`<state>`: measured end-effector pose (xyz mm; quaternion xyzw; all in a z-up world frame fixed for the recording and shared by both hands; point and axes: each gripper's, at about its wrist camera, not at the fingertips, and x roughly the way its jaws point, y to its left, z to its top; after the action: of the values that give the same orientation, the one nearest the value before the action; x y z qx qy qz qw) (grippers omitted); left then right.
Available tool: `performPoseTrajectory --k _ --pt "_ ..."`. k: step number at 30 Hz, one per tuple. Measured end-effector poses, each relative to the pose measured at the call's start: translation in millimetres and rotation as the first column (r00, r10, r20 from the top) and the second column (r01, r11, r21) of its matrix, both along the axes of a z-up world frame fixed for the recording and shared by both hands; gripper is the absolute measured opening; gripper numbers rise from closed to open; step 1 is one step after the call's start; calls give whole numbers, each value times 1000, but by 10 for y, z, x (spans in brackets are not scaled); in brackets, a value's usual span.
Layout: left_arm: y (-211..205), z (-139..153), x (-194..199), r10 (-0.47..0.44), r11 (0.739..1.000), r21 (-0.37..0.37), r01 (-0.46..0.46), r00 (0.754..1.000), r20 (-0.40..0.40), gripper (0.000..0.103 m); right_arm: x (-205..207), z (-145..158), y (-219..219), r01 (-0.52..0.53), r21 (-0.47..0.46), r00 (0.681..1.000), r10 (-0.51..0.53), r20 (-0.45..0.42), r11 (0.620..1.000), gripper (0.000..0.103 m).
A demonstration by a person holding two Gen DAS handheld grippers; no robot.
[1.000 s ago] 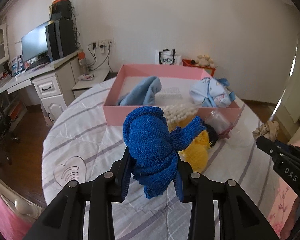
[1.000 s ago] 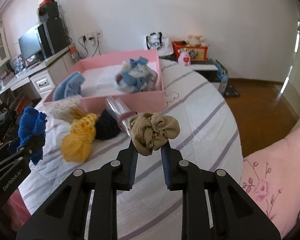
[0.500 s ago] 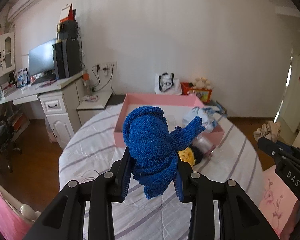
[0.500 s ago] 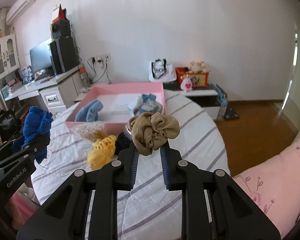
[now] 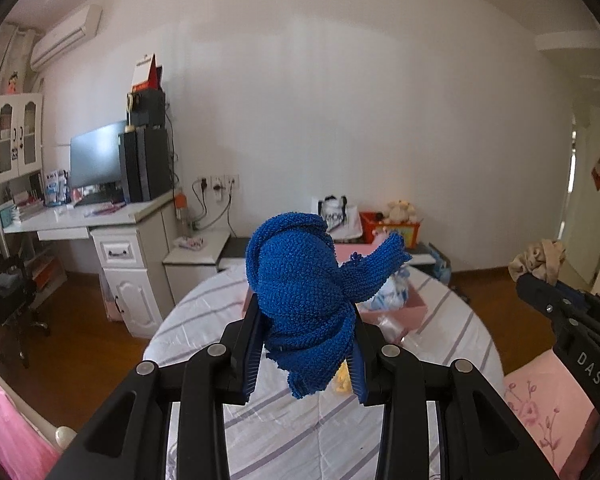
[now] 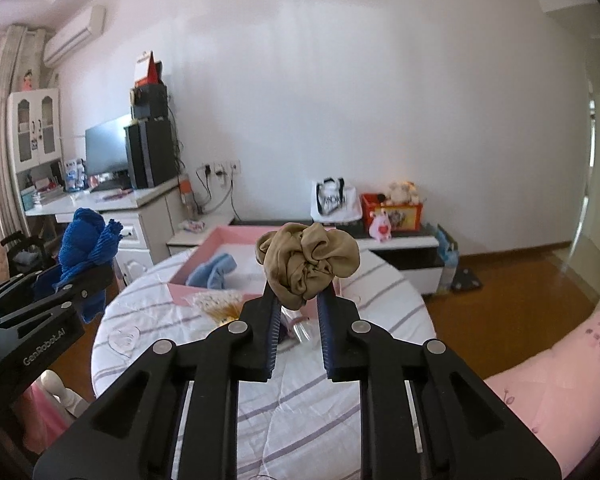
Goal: Organize soft objects
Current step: 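Lift the blue knitted toy with left gripper while right gripper lifts the beige scrunchie, then carry the blue toy with left gripper while right gripper carries the scrunchie over the pink box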
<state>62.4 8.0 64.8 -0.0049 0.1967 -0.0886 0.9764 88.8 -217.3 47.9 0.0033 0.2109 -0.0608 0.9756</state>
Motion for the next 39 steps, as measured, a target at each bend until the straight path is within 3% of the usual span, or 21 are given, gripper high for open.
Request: performPoseTrajectory --k 11,21,39 --pt "137 -8 -507 9 999 -36 -6 997 74 33 -260 193 115 8 -30 995 -5 95 1000 13" --pt "288 -160 -745 21 998 -55 -16 995 97 33 -345 230 221 9 -59 992 -1 123 998 13" --pt "86 -83 -584 34 999 -43 -31 997 75 33 -303 191 173 -1 -58 995 7 103 998 13"
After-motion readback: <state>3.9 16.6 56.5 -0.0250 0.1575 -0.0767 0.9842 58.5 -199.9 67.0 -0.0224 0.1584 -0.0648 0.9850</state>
